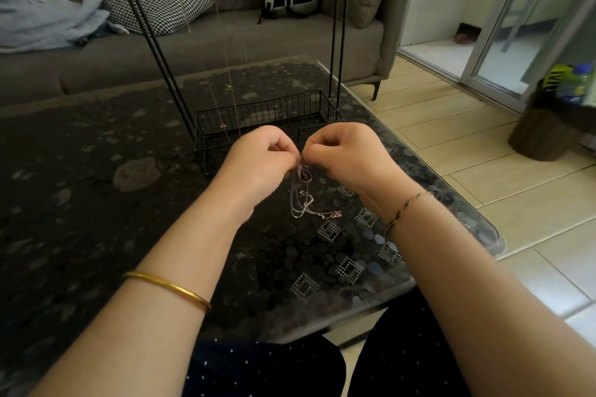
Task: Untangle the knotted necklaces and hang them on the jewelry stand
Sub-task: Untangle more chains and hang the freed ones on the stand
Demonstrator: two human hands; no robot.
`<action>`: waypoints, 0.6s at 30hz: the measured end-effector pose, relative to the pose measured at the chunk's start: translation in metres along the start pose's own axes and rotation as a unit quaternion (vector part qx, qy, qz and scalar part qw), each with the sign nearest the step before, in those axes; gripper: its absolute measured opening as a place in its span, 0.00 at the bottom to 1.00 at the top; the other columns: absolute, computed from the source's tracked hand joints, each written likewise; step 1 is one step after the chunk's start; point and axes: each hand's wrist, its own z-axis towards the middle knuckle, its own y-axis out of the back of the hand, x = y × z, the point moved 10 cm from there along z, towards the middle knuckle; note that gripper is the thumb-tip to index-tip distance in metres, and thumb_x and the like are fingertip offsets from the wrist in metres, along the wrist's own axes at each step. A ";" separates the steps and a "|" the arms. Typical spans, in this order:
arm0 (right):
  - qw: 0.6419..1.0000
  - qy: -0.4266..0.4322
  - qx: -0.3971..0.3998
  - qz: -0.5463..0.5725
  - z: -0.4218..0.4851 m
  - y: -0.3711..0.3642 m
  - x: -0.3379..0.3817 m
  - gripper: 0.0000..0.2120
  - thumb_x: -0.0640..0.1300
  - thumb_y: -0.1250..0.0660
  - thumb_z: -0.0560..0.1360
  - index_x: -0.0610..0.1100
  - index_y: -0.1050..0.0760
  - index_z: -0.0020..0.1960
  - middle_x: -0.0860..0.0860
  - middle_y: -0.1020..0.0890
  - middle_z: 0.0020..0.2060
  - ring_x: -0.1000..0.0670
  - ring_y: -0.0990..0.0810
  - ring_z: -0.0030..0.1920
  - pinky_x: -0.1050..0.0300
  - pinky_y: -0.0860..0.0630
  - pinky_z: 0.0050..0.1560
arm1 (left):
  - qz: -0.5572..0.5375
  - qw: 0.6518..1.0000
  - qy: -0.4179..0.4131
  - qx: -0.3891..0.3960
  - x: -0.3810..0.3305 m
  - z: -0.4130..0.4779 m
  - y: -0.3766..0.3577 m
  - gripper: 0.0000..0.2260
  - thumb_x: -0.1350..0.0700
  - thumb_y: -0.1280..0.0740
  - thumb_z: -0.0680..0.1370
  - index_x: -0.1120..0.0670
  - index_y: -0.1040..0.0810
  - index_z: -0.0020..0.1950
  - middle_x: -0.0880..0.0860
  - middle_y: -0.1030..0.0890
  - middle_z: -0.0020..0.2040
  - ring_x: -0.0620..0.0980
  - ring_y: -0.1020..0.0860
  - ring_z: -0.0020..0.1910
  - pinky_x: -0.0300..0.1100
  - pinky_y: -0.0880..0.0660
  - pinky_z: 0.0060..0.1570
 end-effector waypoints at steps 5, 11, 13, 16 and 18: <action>0.999 -0.001 -0.023 -0.026 0.001 0.002 -0.002 0.07 0.37 0.35 0.70 0.34 0.22 0.40 0.46 0.22 0.32 0.53 0.29 0.28 0.60 0.31 0.30 | 0.035 0.999 -0.010 0.025 -0.003 -0.001 -0.006 0.04 0.59 0.34 0.76 0.53 0.22 0.42 0.53 0.19 0.43 0.51 0.20 0.46 0.52 0.22 0.52; 0.998 0.018 -0.010 -0.055 0.000 -0.001 0.002 0.05 0.37 0.35 0.70 0.37 0.22 0.37 0.48 0.24 0.30 0.55 0.30 0.29 0.63 0.32 0.30 | 0.086 0.995 -0.027 0.042 -0.006 -0.002 -0.011 0.04 0.58 0.31 0.73 0.52 0.24 0.39 0.51 0.21 0.39 0.51 0.23 0.42 0.50 0.25 0.48; 0.999 0.017 0.002 -0.047 0.000 -0.002 0.003 0.04 0.37 0.35 0.70 0.39 0.22 0.37 0.49 0.24 0.29 0.56 0.31 0.26 0.67 0.33 0.27 | 0.079 0.996 -0.026 0.028 -0.004 -0.001 -0.008 0.02 0.58 0.32 0.73 0.53 0.23 0.41 0.52 0.20 0.41 0.52 0.21 0.44 0.51 0.24 0.49; 0.999 0.013 0.006 -0.042 -0.001 -0.002 0.001 0.04 0.36 0.34 0.70 0.40 0.22 0.38 0.49 0.24 0.30 0.56 0.30 0.27 0.63 0.31 0.30 | 0.039 0.999 -0.017 0.017 0.001 -0.001 -0.004 0.03 0.59 0.33 0.75 0.51 0.22 0.42 0.52 0.19 0.43 0.51 0.21 0.45 0.51 0.22 0.50; 0.999 0.013 0.002 -0.051 -0.002 -0.001 0.001 0.04 0.37 0.34 0.70 0.39 0.21 0.38 0.49 0.23 0.30 0.55 0.30 0.27 0.63 0.31 0.30 | 0.035 0.999 -0.021 0.024 0.001 0.000 -0.005 0.04 0.58 0.32 0.75 0.50 0.22 0.41 0.51 0.20 0.42 0.49 0.22 0.44 0.47 0.24 0.46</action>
